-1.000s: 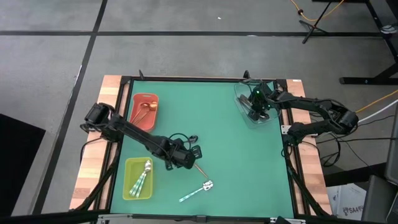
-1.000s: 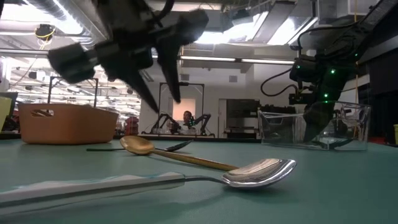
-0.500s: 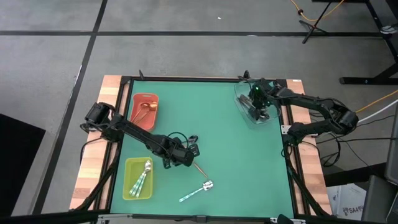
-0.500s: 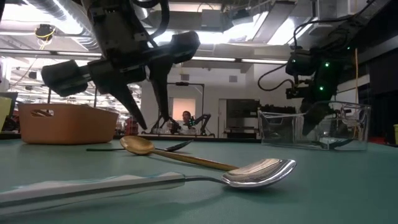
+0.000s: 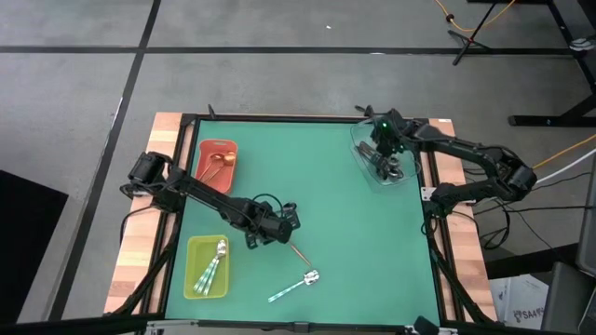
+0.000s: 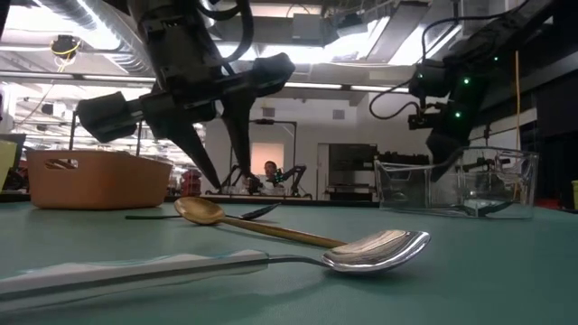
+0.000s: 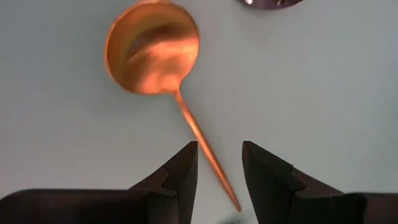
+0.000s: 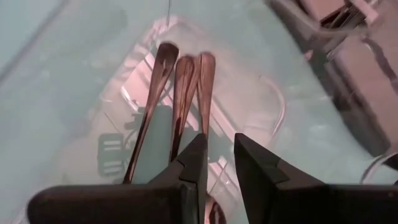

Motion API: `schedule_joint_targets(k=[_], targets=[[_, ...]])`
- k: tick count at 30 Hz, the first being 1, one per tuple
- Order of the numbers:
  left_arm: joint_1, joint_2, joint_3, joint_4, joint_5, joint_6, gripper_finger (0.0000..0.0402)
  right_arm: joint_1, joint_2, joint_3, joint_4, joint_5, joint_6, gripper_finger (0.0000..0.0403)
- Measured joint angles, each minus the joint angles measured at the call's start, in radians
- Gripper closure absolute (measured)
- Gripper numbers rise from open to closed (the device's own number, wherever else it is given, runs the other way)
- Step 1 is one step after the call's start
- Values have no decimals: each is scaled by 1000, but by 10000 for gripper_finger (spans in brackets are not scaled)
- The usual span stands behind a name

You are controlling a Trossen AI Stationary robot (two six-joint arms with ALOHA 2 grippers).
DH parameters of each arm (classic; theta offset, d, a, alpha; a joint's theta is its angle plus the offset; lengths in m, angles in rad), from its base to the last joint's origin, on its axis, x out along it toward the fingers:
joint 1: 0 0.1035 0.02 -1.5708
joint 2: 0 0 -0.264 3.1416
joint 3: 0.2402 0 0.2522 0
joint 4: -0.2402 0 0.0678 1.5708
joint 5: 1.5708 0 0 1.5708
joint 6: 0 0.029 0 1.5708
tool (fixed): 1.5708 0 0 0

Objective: Sort silverware by color (type)
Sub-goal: Put the gold spoon into the orange bin

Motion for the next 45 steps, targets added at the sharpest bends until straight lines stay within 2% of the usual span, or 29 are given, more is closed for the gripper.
schedule_joint_targets(k=[19, 22, 35, 45], targets=[[30, 111, 2, 66, 69, 5, 284, 0, -1, 72, 1, -13, 0, 333], [34, 110, 2, 64, 78, 47, 296, 0, -1, 72, 1, -19, 0, 333], [38, 110, 1, 41, 74, 50, 380, 0, -1, 72, 1, -27, 0, 333], [37, 110, 1, 32, 75, 103, 390, 0, -1, 72, 1, -27, 0, 333]])
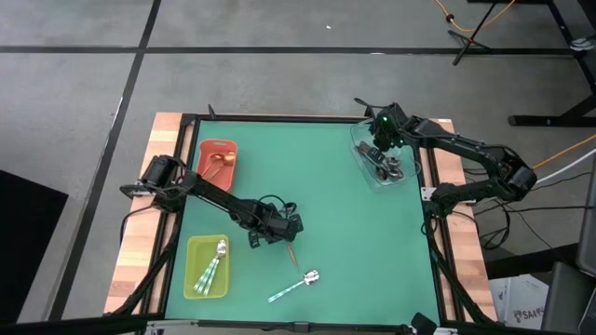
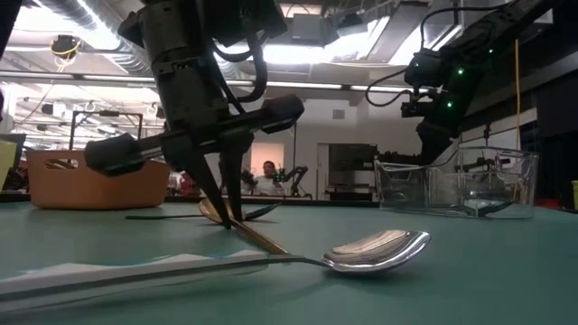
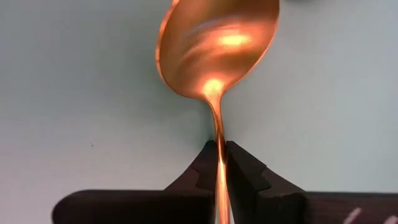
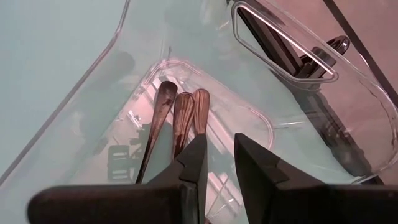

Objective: Sort silverware by color (type)
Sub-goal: Put the gold spoon into the orange bin

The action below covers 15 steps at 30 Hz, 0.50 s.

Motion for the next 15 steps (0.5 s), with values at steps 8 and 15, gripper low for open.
schedule_joint_targets(k=[8, 15], targets=[[0, 0, 0, 13, 0, 93, 391, 0, 0, 0, 0, 0, 0, 333], [0, 3, 25, 12, 4, 178, 392, 0, 0, -1, 0, 0, 0, 333]])
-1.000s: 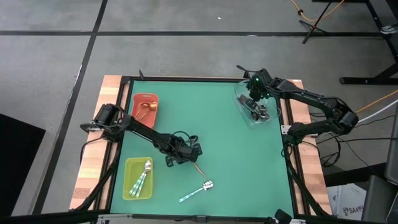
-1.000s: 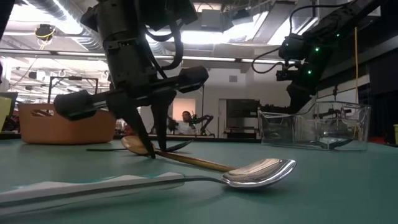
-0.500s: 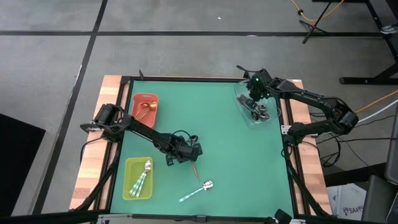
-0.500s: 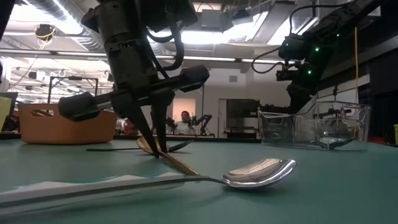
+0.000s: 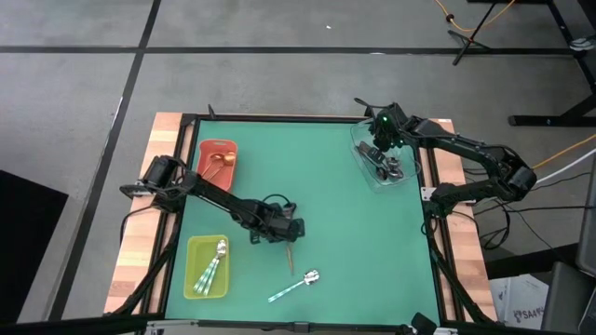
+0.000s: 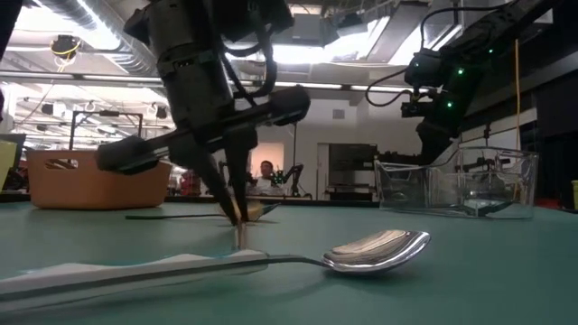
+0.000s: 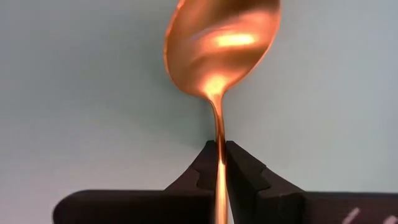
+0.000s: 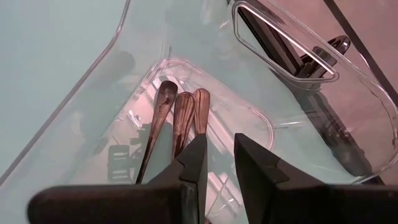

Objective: Sort silverware by color (type)
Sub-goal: Put the gold spoon into the orange bin

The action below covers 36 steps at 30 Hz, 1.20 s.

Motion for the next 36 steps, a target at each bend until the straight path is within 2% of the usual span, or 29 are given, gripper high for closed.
schedule_joint_targets(k=[17, 20, 25, 36], targets=[[11, -2, 115, -18, -15, 191, 392, 0, 0, 0, 0, 0, 0, 333], [26, -2, 148, -48, 8, 242, 392, 0, 0, 0, 0, 0, 0, 333], [60, -2, 228, -163, 56, 347, 392, 0, 0, 0, -1, 0, 0, 333], [147, -3, 478, -602, 70, 573, 392, 0, 0, 0, -31, 0, 0, 333]])
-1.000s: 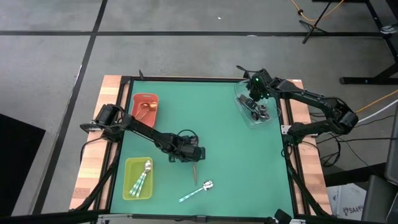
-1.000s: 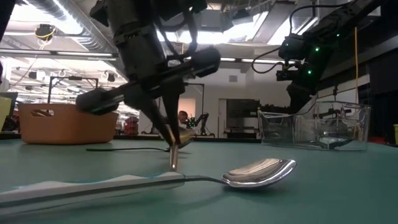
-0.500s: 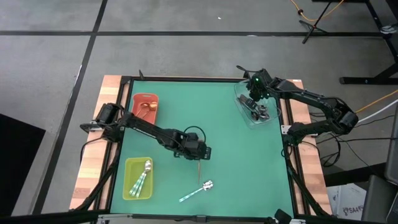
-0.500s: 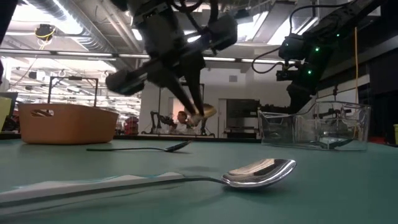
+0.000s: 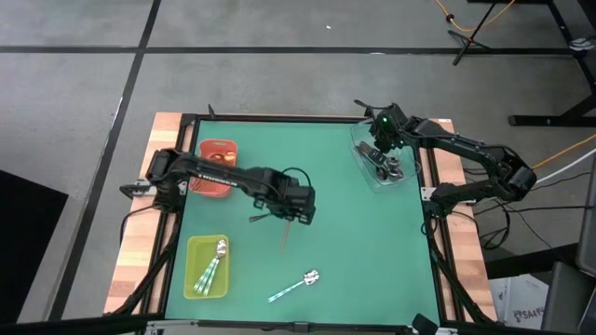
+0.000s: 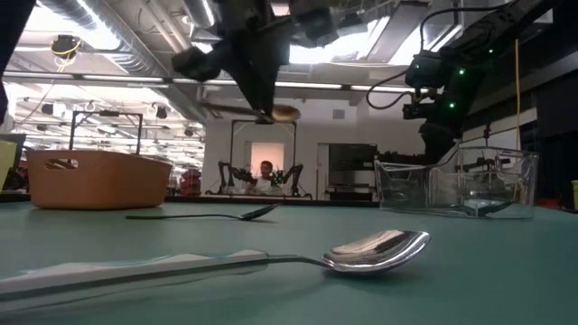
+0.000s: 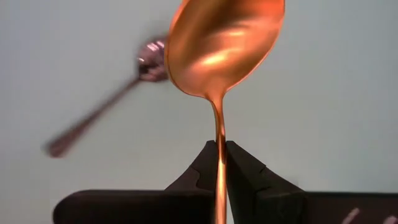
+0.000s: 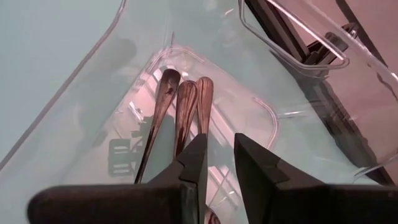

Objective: Sort silverware by color (type)
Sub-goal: Put the gold spoon into the orange bin

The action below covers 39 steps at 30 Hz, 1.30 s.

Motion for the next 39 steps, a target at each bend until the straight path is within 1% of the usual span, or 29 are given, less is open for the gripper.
schedule_joint_targets(k=[8, 12, 15, 26, 32, 39], targets=[[51, -1, 143, -331, -2, 139, 392, 0, 0, 0, -11, 0, 0, 333], [76, -1, 167, -482, -3, 183, 392, 0, 0, 0, -11, 0, 0, 333], [88, -1, 167, -563, -3, 202, 392, 0, 0, 0, -13, 0, 0, 333], [154, -1, 159, -557, -25, 400, 392, 0, 0, 0, -13, 0, 0, 333], [220, -1, 159, -557, -34, 546, 392, 0, 0, 0, -13, 0, 0, 333], [302, -5, 158, -558, -56, 640, 392, 0, 0, 0, -13, 0, 0, 333]])
